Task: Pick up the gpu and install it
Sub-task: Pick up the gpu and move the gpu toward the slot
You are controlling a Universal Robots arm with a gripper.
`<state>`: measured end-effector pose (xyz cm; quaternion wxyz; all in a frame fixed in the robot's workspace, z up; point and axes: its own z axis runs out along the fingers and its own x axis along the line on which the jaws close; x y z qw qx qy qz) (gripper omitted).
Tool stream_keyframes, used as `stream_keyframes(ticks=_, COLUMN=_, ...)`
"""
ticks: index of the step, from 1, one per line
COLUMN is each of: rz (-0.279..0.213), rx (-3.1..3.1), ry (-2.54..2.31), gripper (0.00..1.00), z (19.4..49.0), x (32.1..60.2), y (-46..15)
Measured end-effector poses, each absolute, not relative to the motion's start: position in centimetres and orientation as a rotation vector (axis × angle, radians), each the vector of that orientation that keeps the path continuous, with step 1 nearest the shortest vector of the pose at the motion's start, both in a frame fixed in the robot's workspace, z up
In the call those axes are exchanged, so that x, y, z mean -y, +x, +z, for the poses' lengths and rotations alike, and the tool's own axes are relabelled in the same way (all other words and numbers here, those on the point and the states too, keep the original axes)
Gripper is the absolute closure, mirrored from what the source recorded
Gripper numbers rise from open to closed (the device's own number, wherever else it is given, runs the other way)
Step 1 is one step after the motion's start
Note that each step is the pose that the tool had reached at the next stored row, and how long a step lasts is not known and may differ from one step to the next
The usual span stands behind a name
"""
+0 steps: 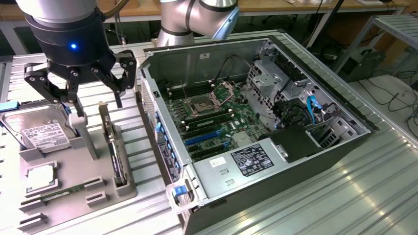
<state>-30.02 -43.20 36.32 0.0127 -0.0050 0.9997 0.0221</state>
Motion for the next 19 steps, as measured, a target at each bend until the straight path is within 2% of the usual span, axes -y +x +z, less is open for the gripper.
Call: stream_keyframes(ticks=19, rz=0.069, rx=-3.115, ry=-0.016, gripper=0.34, z=34.8, x=43.7, y=-30.0)
